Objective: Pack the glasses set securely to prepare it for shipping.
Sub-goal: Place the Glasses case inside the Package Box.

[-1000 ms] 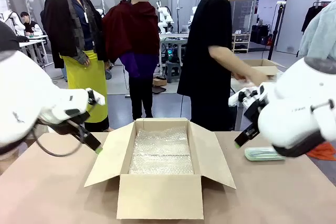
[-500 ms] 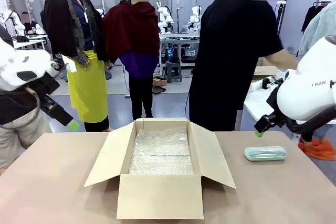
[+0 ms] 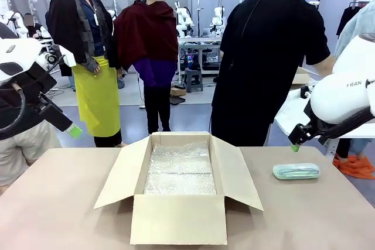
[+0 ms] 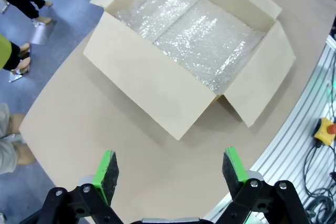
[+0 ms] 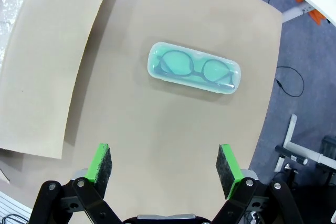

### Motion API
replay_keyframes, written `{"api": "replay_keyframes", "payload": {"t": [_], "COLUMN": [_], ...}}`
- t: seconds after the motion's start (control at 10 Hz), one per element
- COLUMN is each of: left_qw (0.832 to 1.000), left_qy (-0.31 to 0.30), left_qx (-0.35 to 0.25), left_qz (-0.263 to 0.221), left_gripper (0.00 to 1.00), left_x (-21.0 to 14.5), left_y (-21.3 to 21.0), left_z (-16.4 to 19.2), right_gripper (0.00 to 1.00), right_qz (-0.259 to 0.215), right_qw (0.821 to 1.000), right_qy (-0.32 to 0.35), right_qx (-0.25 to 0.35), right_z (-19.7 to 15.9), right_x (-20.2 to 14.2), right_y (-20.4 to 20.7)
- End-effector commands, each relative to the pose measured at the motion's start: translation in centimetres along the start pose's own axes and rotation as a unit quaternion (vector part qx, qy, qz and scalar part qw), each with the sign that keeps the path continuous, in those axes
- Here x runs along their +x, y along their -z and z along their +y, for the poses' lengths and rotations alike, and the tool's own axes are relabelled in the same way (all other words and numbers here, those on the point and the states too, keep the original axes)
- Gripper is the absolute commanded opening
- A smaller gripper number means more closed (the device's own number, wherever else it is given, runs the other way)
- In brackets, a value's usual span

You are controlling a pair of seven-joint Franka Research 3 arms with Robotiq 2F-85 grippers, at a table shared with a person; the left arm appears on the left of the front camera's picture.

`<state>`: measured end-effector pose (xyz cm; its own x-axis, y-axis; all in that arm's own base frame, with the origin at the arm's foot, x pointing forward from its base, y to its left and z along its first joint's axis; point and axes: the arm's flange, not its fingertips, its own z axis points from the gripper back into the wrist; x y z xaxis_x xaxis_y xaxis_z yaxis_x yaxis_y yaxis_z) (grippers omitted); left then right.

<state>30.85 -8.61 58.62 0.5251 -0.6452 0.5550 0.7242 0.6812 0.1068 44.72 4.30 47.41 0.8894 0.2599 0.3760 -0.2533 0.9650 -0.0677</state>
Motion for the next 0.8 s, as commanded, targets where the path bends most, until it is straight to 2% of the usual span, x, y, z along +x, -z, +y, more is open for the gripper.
{"api": "replay_keyframes", "payload": {"t": [0.0,0.4,0.5,0.7], "left_qw": [1.0,1.0,1.0,1.0], "left_qy": [0.002,0.002,0.002,0.002], "left_qx": [0.002,0.002,0.002,0.002], "left_qz": [0.003,0.003,0.003,0.003], "left_gripper": [1.0,1.0,1.0,1.0], "left_x": [-0.1,-0.1,-0.1,-0.1], "left_y": [0.1,0.1,0.1,0.1], "left_z": [0.0,0.0,0.0,0.0], "right_gripper": [1.0,1.0,1.0,1.0], "right_qz": [-0.008,-0.001,0.02,0.069], "right_qw": [1.0,1.0,0.996,0.981], "right_qy": [-0.012,-0.004,-0.052,-0.182], "right_qx": [-0.001,0.0,-0.064,-0.006], "right_z": [0.2,0.2,-2.1,-5.4], "right_x": [-0.4,0.0,1.4,3.8], "right_y": [-0.1,0.0,0.2,0.2]}}
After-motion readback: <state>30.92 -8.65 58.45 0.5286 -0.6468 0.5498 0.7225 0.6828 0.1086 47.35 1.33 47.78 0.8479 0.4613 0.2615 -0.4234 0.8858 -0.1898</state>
